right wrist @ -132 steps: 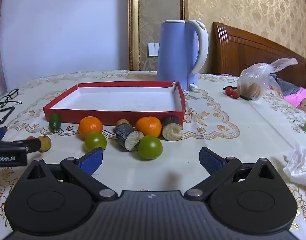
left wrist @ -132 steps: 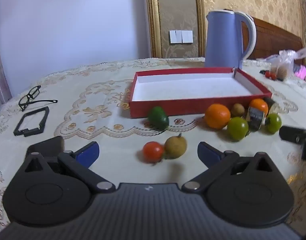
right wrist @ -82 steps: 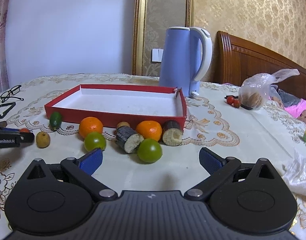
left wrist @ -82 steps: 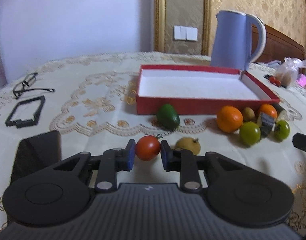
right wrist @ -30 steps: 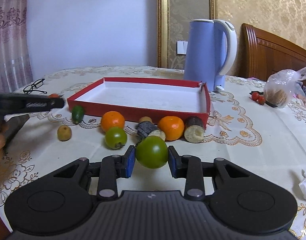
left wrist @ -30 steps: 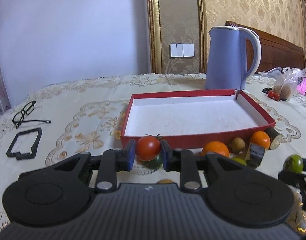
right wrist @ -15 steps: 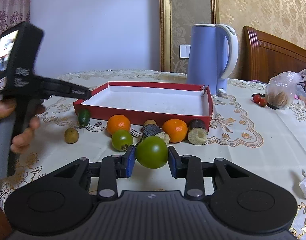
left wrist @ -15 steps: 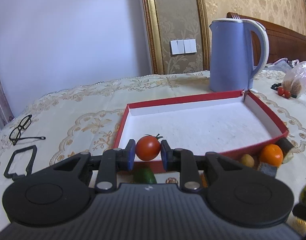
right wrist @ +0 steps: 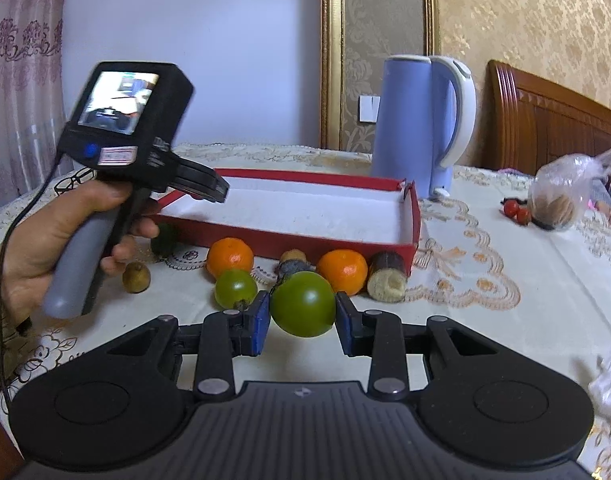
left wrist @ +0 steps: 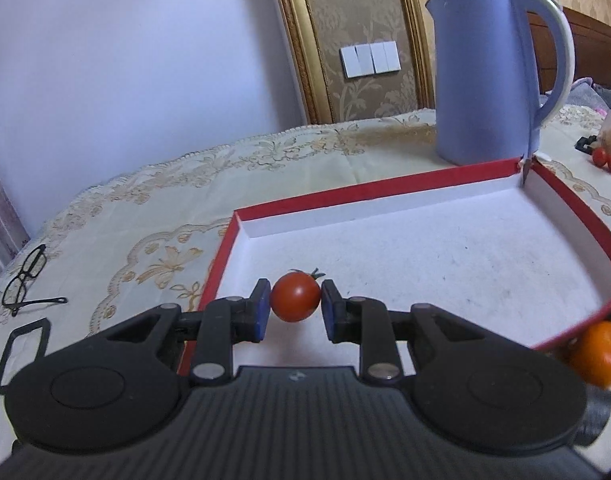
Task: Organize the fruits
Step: 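Carry the red cherry tomato into the box and open the left gripper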
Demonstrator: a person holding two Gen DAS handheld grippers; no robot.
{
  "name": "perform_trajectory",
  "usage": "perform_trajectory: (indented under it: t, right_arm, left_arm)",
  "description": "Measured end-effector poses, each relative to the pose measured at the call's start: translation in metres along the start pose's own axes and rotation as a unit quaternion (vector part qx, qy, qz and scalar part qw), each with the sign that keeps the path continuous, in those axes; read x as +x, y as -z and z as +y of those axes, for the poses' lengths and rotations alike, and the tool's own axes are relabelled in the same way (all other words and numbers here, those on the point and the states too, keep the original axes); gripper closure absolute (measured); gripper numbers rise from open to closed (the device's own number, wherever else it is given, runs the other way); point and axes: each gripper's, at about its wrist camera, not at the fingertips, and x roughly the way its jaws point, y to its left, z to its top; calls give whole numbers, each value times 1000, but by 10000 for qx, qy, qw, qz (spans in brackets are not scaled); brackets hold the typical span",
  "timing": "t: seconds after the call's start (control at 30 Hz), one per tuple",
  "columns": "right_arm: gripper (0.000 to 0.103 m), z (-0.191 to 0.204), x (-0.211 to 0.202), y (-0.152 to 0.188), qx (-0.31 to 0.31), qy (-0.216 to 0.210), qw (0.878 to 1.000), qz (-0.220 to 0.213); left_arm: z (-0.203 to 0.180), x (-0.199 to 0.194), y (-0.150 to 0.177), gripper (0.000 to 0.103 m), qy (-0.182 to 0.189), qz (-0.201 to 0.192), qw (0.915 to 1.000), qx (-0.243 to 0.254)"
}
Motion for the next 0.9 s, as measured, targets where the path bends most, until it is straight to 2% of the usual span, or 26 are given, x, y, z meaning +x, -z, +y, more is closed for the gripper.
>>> perform_trajectory:
  t: [0.1, 0.17, 0.4, 0.5, 0.57, 0.7, 0.9]
  right_arm:
    - [69, -2, 6, -9, -127, 23, 9999, -4]
    - [69, -2, 12, -15, -230, 91, 9997, -1]
    - [69, -6, 30, -30, -307, 86, 9995, 52]
    - [69, -12, 41, -38, -247, 74, 9996, 102]
    - [69, -19, 51, -46, -128, 38, 9998, 129]
    - [69, -31, 82, -67, 133, 64, 9996, 256]
    - [69, -42, 139, -92, 299, 469, 9970, 544]
  left_arm:
    - [-4, 5, -4, 67, -59, -10, 10000, 51]
    - [-5, 6, -5, 53, -88, -45, 9999, 53]
    - [10, -7, 7, 51, -106, 19, 9999, -81]
    - [27, -24, 19, 31, -153, -23, 9993, -332]
    - [38, -43, 32, 12, -285, -218, 9978, -551]
    - [54, -75, 54, 6, -459, -471, 9950, -753]
    - [85, -94, 78, 3, -234, -303, 9925, -1164]
